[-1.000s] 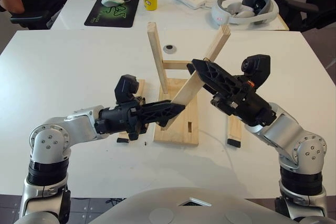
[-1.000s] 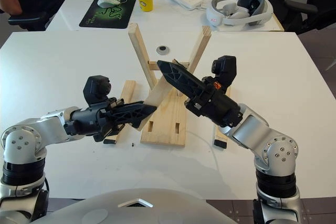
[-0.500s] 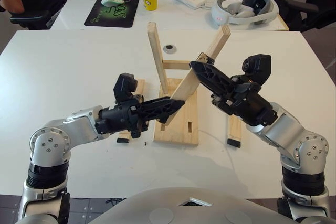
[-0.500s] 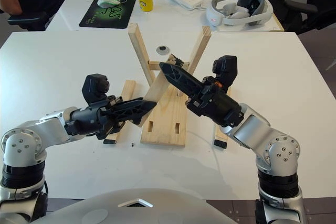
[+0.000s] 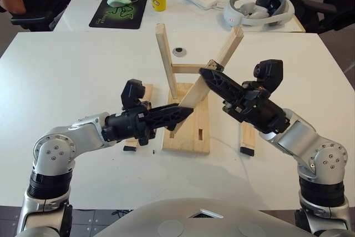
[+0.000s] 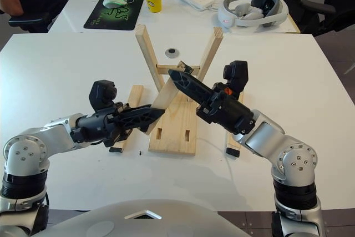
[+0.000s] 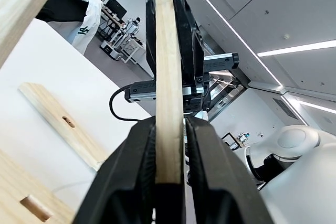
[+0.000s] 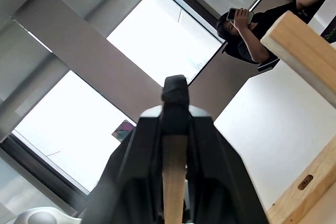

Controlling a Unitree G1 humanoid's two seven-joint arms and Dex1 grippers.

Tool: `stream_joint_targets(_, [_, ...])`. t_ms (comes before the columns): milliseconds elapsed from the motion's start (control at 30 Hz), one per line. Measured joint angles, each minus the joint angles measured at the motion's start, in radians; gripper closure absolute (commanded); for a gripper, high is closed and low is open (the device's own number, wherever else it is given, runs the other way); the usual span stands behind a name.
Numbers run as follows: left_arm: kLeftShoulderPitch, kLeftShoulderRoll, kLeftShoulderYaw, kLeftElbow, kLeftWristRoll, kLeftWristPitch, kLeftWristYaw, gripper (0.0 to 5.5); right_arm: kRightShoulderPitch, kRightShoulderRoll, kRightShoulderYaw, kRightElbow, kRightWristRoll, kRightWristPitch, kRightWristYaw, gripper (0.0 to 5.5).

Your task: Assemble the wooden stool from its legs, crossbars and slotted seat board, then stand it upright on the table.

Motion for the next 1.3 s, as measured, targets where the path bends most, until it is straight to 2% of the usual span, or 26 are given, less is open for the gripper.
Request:
stream_joint_targets(167, [-0.018,0.034,0.034,0.050,-0.044,0.012,0.019,4.15,0.002,-0.001,0.001,0.016,-0.083,-0.003,0.032,5.07])
stream_joint_targets(333, [-0.054,0.096,0.159,0.107,-0.101,0.001,-0.004,4.15,0.081,-0.066,-0.005,0.078,-0.310,0.028,0.034,5.07])
stream_joint_targets(500, [-0.066,0.079,0.211,0.080,-0.081,-0.069,0.038,4.15,0.240,-0.174,-0.149,0.090,-0.421,0.050,0.073,5.07])
stream_joint_targets(667, [-0.019,-0.027,0.167,-0.056,-0.012,-0.160,0.154,4.15,0.244,-0.176,-0.229,0.099,-0.510,0.031,0.049,5.07])
stream_joint_targets(800, [-0.012,-0.100,0.106,-0.081,0.069,-0.207,0.212,4.15,0.209,-0.144,-0.236,0.127,-0.679,-0.046,0.039,5.07])
stream_joint_targets(967, [-0.069,-0.249,-0.042,-0.064,0.436,-0.342,0.314,4.15,0.187,-0.009,-0.236,0.135,-0.988,-0.237,-0.068,5.07])
stream_joint_targets(1133, [-0.074,-0.344,-0.142,-0.045,0.724,-0.457,0.355,4.15,0.230,0.112,-0.238,0.090,-1.103,-0.287,-0.152,5.07])
stream_joint_targets(1300, [-0.071,-0.392,-0.165,-0.045,0.858,-0.510,0.366,4.15,0.281,0.191,-0.238,0.018,-1.135,-0.287,-0.190,5.07])
